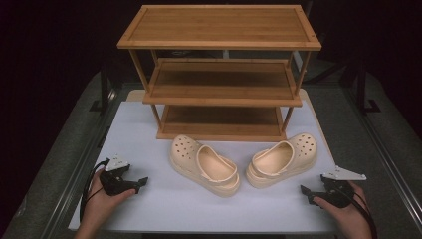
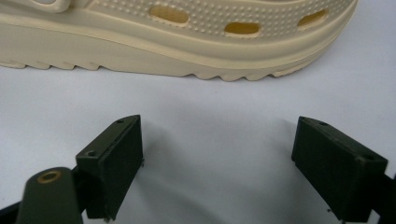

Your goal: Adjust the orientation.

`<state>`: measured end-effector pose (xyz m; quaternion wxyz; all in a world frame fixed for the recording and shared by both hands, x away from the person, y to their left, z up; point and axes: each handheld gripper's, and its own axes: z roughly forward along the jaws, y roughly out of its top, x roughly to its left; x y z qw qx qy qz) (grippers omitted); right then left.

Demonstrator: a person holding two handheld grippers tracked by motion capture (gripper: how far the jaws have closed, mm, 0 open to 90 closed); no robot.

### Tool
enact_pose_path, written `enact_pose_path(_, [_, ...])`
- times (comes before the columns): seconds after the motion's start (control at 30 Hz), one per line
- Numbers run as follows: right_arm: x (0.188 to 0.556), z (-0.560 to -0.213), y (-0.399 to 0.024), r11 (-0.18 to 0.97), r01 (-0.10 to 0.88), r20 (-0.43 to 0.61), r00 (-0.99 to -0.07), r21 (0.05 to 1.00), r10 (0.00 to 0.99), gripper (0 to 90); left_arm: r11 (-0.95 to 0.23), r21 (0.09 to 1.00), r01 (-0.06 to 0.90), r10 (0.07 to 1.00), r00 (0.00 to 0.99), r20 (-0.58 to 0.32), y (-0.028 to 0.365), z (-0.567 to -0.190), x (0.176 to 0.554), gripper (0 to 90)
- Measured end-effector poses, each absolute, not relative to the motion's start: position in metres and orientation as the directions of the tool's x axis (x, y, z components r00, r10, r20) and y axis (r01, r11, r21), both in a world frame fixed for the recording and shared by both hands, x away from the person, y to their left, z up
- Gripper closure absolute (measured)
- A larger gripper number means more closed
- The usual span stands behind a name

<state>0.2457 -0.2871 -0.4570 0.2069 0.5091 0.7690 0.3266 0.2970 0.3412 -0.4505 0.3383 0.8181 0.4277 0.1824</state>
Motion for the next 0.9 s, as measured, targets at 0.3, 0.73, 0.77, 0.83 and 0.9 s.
enact_pose_path(0.3, [0.246,-0.456,-0.287,0.269,0.649,0.014,-0.396,0.711,0.918,16.1,-0.405,0.709,0.578,0.824,0.567,0.008,0.341,-0.450,0.297,11.1])
enact_pose_path(0.73, [0.236,-0.437,-0.282,0.271,0.665,0.014,-0.390,0.696,0.921,74.0,-0.405,0.709,0.577,0.824,0.567,0.009,0.341,-0.450,0.297,11.1])
enact_pose_path(0.77, [0.236,-0.437,-0.282,0.271,0.665,0.014,-0.390,0.696,0.921,74.0,-0.405,0.709,0.577,0.824,0.567,0.009,0.341,-0.450,0.297,11.1])
enact_pose_path(0.83, [0.232,-0.430,-0.282,0.260,0.660,0.050,-0.412,0.705,0.910,86.3,-0.405,0.709,0.577,0.823,0.567,0.009,0.341,-0.450,0.297,11.1])
enact_pose_path(0.9, [0.230,-0.426,-0.281,0.257,0.656,0.063,-0.423,0.709,0.904,89.5,-0.405,0.709,0.577,0.823,0.567,0.009,0.341,-0.450,0.297,11.1])
